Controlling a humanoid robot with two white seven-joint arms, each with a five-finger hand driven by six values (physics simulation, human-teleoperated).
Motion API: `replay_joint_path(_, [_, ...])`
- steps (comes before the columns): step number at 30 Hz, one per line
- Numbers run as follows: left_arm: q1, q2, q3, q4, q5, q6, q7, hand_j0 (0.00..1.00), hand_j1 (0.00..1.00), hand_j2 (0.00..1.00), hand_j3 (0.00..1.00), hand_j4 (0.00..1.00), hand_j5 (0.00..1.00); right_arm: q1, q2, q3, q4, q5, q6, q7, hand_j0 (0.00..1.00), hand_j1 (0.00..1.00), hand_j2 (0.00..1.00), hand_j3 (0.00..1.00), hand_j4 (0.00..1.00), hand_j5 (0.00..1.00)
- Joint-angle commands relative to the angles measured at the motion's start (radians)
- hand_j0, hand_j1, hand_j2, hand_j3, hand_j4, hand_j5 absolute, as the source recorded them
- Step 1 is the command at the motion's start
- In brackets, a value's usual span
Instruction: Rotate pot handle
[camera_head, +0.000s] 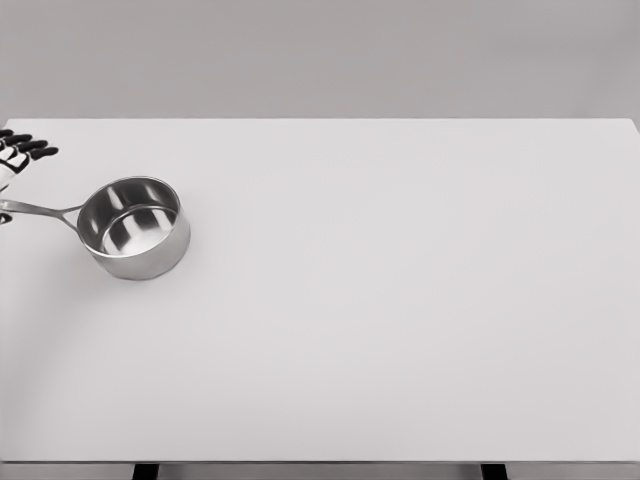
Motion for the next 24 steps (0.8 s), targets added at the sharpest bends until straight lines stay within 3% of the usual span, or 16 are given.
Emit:
replay_joint_path(1, [0.0, 0.024, 0.001, -0.014, 0.019, 0.0, 0.003, 1.0, 1.0, 1.0, 1.0, 1.0, 1.0, 0.0, 0.0, 0.0, 0.0, 0.0, 0.0, 0.0, 1.0, 1.0, 1.0, 1.0, 1.0, 1.0])
replay_joint_path(3, [0.018, 0.056, 0.0, -0.039, 0.067, 0.0, 0.006, 1.0, 1.0, 1.0, 1.0, 1.0, 1.0, 0.0, 0.0, 0.0, 0.0, 0.0, 0.0, 0.0, 1.0, 1.0, 1.0, 1.0, 1.0, 1.0])
replay_joint_path(7, [0.132, 0.169, 0.005, -0.251, 0.229, 0.0, 0.004, 1.0, 1.0, 1.0, 1.0, 1.0, 1.0, 0.0, 0.0, 0.0, 0.0, 0.0, 0.0, -0.001, 1.0, 1.0, 1.0, 1.0, 1.0, 1.0])
replay_joint_path(12, [0.123, 0.182, 0.012, -0.283, 0.318, 0.0, -0.003, 1.0, 1.0, 1.0, 1.0, 1.0, 1.0, 0.0, 0.0, 0.0, 0.0, 0.0, 0.0, 0.0, 1.0, 1.0, 1.0, 1.0, 1.0, 1.0])
replay_joint_path(14, [0.075, 0.168, 0.005, -0.294, 0.315, 0.0, -0.02, 1.0, 1.0, 1.0, 1.0, 1.0, 1.0, 0.0, 0.0, 0.0, 0.0, 0.0, 0.0, 0.0, 1.0, 1.0, 1.0, 1.0, 1.0, 1.0])
replay_joint_path(16, [0.052, 0.137, -0.002, -0.312, 0.3, 0.0, -0.1, 1.0, 1.0, 1.0, 1.0, 1.0, 1.0, 0.0, 0.0, 0.0, 0.0, 0.0, 0.0, 0.0, 1.0, 1.0, 1.0, 1.0, 1.0, 1.0])
replay_joint_path(17, [0.049, 0.104, 0.0, -0.301, 0.268, 0.0, -0.236, 1.0, 1.0, 1.0, 1.0, 1.0, 1.0, 0.0, 0.0, 0.0, 0.0, 0.0, 0.0, 0.0, 1.0, 1.0, 1.0, 1.0, 1.0, 1.0])
replay_joint_path(18, [0.028, 0.018, 0.005, -0.284, 0.271, 0.0, -0.354, 1.0, 1.0, 1.0, 1.0, 1.0, 1.0, 0.0, 0.0, 0.0, 0.0, 0.0, 0.0, 0.0, 1.0, 1.0, 1.0, 1.0, 1.0, 1.0])
replay_joint_path(19, [-0.021, -0.076, 0.0, -0.277, 0.265, 0.0, -0.419, 1.0, 1.0, 1.0, 1.0, 1.0, 1.0, 0.0, 0.0, 0.0, 0.0, 0.0, 0.0, 0.0, 1.0, 1.0, 1.0, 1.0, 1.0, 1.0])
replay_joint_path(20, [-0.031, -0.123, 0.001, -0.274, 0.272, 0.0, -0.425, 1.0, 1.0, 1.0, 1.0, 1.0, 1.0, 0.0, 0.0, 0.0, 0.0, 0.0, 0.0, 0.0, 1.0, 1.0, 1.0, 1.0, 1.0, 1.0])
replay_joint_path(24, [-0.04, -0.13, 0.012, -0.24, 0.294, 0.0, -0.468, 1.0, 1.0, 1.0, 1.0, 1.0, 1.0, 0.0, 0.0, 0.0, 0.0, 0.0, 0.0, 0.0, 1.0, 1.0, 1.0, 1.0, 1.0, 1.0])
